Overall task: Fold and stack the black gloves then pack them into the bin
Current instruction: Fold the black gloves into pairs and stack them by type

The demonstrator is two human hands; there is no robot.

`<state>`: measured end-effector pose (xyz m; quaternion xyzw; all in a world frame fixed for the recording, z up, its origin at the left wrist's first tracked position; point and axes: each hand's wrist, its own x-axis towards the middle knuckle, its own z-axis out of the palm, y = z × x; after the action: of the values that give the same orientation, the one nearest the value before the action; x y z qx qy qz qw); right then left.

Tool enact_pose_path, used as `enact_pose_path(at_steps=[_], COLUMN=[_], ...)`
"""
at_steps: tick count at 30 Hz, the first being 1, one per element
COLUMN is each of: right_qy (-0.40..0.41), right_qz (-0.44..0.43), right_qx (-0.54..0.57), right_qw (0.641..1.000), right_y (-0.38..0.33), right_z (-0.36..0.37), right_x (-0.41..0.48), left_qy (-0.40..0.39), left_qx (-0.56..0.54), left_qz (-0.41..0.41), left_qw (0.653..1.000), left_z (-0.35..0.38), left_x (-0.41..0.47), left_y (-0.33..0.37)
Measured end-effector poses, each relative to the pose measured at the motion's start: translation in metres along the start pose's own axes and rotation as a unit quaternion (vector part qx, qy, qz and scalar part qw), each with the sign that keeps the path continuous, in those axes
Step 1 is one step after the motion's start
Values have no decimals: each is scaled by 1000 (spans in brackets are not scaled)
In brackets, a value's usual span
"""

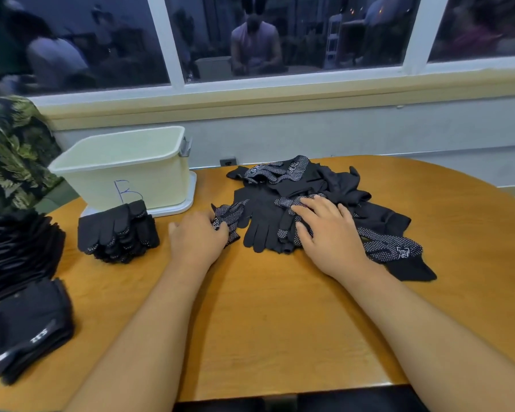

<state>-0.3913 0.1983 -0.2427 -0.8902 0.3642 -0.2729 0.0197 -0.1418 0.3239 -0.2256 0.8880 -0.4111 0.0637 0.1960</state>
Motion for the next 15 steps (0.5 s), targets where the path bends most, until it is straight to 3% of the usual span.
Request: enact_pose_path(at_steps=[4, 8, 13, 15], right_qy=[33, 4, -122, -186], right_qz=[-52, -56, -63, -63], right_qx=[27, 239, 442, 473], right_qw=[998, 969, 886, 859], right_y=[-21, -57, -79, -78], right_z=[-7, -13, -33, -33], right_x=[-7, -18, -28, -31], left_qy=[46, -3, -36, -16], left_qx=[-152, -331, -334, -350], left_qz=[26, 76, 238, 246], left_qw=[987, 941, 911, 904], left_z=[-15, -29, -35, -37], left_x=[-31, -62, -93, -94], left_y=[2, 3, -2, 0])
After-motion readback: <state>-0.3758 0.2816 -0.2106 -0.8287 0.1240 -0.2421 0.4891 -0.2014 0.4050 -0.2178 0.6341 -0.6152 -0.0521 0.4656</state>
